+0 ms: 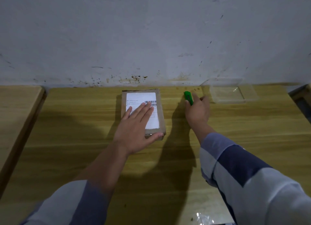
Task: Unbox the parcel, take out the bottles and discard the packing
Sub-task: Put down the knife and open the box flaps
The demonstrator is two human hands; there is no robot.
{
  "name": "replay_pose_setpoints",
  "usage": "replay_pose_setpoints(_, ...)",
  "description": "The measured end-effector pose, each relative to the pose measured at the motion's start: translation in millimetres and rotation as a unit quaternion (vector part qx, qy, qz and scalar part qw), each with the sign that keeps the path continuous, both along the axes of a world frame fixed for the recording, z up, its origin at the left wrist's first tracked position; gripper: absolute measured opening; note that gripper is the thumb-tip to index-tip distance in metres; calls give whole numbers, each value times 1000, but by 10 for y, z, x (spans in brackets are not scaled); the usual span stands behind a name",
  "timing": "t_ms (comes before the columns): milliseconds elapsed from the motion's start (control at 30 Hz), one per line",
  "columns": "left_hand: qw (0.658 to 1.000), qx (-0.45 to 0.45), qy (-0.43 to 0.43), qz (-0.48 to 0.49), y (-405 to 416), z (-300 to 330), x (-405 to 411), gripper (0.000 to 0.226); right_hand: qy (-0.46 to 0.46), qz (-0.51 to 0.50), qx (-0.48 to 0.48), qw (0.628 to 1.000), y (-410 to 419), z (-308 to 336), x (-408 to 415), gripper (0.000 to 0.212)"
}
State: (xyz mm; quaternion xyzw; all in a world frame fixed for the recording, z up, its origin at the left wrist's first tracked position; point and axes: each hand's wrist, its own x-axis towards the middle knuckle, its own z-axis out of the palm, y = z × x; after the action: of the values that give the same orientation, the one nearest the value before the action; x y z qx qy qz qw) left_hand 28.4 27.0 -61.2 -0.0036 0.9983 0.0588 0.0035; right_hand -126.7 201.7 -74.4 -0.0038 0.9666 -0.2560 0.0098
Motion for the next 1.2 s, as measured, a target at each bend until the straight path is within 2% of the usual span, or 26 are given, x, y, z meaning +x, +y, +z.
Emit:
replay_pose_setpoints(67, 1000, 1, -3, -1, 9, 6, 8, 93, 33, 64, -52, 996, -200, 45, 6, 37)
replay_pose_setpoints(100, 1000, 2, -3, -1, 14, 5, 13, 93, 21, 96, -105, 990, -325, 80, 7, 34)
replay_pose_setpoints(200, 1000, 6, 1, 4, 11, -7, 12, 93, -100, 137, -280, 945, -640, 229, 66, 37)
replay_pose_setpoints(300, 1000, 9, 1, -1, 8, -8, 21, 93, -162, 143, -336, 916, -724, 222, 105, 38)
replay_pose_setpoints(533, 999, 26, -35, -27, 53, 134, 123, 84, -105, 127, -254, 953, -458, 227, 214, 28)
replay_pose_setpoints(633, 997, 32, -62, 20, 123, 205, 251, 84, -121, 80, -252, 957, -193, 240, 407, 29)
replay_pose_setpoints(700, 996, 31, -73, 43, 147, 208, 388, 85, -138, 95, -245, 955, 20, 226, 627, 36)
replay_pose_setpoints(867, 993, 16, -76, 89, 133, 216, 738, 67, -93, 125, -210, 965, 377, 150, 1324, 43)
replay_pose_setpoints(967, 986, 17, -74, 146, 99, 254, 843, 65, -94, 133, -215, 963, 480, 148, 1701, 49)
replay_pose_setpoints(1100, 974, 86, -27, 209, 105, 236, 1009, 73, -103, 169, -213, 957, 534, 136, 1922, 68)
replay_pose_setpoints(1200, 963, 173, -11, 205, 156, 146, 1206, 91, -85, 194, -202, 956, 547, 115, 1914, 74)
